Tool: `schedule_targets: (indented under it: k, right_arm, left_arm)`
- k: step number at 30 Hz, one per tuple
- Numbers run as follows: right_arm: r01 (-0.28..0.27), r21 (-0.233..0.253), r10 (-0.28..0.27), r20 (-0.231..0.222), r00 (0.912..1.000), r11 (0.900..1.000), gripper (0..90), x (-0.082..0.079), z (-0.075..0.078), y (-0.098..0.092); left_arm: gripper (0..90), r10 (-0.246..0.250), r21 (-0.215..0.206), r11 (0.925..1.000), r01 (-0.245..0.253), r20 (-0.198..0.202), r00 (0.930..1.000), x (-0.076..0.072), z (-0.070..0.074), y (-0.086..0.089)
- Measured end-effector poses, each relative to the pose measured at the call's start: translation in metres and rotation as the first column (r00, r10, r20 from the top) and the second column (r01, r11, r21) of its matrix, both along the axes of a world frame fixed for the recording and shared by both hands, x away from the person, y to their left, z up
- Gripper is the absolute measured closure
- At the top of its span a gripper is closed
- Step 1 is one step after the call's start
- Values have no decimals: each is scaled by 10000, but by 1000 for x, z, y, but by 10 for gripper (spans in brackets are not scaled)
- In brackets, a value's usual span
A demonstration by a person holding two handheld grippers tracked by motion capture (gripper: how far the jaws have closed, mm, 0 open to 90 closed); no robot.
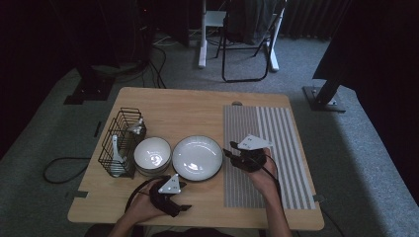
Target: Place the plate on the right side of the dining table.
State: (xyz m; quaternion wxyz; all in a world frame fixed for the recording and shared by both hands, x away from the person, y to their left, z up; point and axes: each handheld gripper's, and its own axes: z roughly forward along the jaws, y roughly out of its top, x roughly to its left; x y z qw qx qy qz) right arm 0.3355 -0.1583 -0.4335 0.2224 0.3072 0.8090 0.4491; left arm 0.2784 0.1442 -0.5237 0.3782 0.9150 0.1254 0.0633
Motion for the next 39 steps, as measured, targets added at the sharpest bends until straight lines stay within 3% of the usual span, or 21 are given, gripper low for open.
schedule_targets:
  k: [20, 31, 39]
  right_arm:
    - [-90, 56, 90, 107, 9999, 9999, 645, 14, 3, 20]
    - [-295, -205, 293, -62, 9996, 9994, 647, 27, 0, 33]
    - [-212, -13, 211, -474, 9987, 9998, 662, 42, -7, 33]
  left_arm:
    - [295, 216, -101, 9997, -215, 27, 9998, 1, 1, 3]
    - [307, 217, -110, 9997, -217, -2, 9998, 2, 1, 3]
    - [333, 278, -104, 9996, -278, 23, 9996, 2, 1, 4]
